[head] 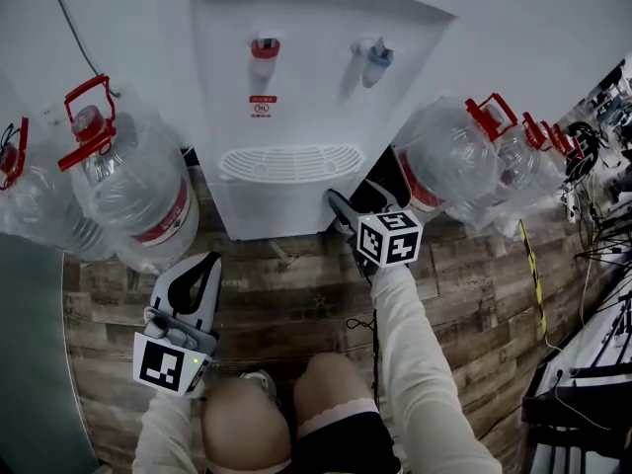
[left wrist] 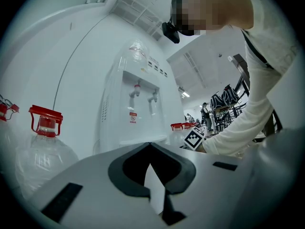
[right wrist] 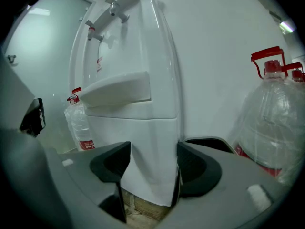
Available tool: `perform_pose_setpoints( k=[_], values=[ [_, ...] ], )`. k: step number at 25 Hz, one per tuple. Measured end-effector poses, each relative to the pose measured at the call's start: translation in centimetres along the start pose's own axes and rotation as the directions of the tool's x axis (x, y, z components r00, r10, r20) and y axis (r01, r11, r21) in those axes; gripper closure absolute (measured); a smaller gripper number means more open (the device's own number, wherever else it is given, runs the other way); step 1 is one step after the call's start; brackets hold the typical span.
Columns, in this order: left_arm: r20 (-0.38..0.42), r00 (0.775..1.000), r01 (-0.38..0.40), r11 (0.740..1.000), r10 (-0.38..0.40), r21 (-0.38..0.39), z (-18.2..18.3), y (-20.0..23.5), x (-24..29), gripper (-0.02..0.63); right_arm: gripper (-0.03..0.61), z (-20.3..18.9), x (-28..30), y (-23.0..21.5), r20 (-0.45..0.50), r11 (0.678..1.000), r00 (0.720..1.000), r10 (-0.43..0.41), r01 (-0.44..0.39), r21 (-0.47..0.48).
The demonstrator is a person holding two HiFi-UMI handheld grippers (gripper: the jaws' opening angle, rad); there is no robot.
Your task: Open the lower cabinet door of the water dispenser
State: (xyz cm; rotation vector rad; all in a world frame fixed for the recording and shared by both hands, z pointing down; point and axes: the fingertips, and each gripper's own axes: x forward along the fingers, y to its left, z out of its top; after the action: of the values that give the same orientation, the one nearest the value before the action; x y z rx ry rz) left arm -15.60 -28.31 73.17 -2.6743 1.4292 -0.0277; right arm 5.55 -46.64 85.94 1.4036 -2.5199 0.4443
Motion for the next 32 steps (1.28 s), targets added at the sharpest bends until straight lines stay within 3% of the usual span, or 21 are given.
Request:
perform_pose_setpoints(
  k=[14,23,32],
  values=[
    [-0.015,1.000,-0.008,1.000,0.008,-0.014,0.4,-1.5,-0.3,0.612,0.281,-1.3,-3.2,1.6,0.021,1.000,1.000,-0.001,0.001,0.015],
    [0.048,0.998,0.027,0.999,-0.029,0.037,3.1,-4.0,-0.7,0.612,0.293,-3.0,-7.3,4.3,0.030,0.999,0.999,0.032,-0.033,0.029],
    [0.031,0.999,0.015,0.998,-0.017,0.063,3.9,-5.6,-2.0,0.612,0.318,-4.7,-10.7,7.5,0.040,0.998,0.998,0.052,-0.053,0.028]
  ],
)
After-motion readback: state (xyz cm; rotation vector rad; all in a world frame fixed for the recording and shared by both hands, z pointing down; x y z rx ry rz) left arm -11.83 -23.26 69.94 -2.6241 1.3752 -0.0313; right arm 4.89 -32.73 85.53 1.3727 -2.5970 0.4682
